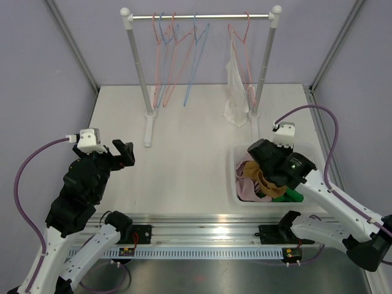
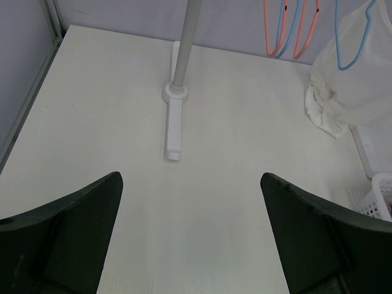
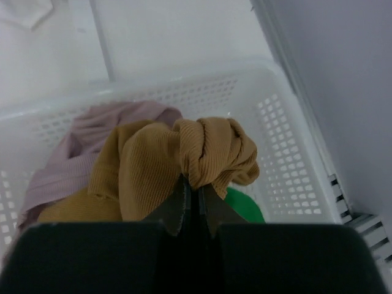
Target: Remove the tank top from the hanger
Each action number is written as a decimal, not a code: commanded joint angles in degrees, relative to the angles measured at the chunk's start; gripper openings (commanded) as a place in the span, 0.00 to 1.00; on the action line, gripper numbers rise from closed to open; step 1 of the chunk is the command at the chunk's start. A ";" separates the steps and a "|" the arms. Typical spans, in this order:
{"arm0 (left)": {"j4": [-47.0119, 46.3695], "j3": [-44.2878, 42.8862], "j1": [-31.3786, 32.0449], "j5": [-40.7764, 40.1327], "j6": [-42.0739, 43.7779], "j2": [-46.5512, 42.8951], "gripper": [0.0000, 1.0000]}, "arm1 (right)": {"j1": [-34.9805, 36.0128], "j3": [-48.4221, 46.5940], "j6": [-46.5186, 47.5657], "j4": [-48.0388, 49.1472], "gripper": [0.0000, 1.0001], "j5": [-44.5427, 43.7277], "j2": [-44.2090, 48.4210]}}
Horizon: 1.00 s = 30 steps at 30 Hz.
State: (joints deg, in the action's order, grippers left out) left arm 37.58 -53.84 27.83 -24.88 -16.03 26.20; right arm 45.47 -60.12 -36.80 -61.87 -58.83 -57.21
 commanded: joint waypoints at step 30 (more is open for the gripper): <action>-3.83 0.58 -2.87 2.47 0.83 -0.44 0.99 | -20.78 0.82 2.16 14.58 0.96 17.95 3.77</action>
State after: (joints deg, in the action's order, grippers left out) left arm 36.40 -53.74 25.21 -23.29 -15.86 25.61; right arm 24.49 -52.51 -38.06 -42.54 -35.70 -56.01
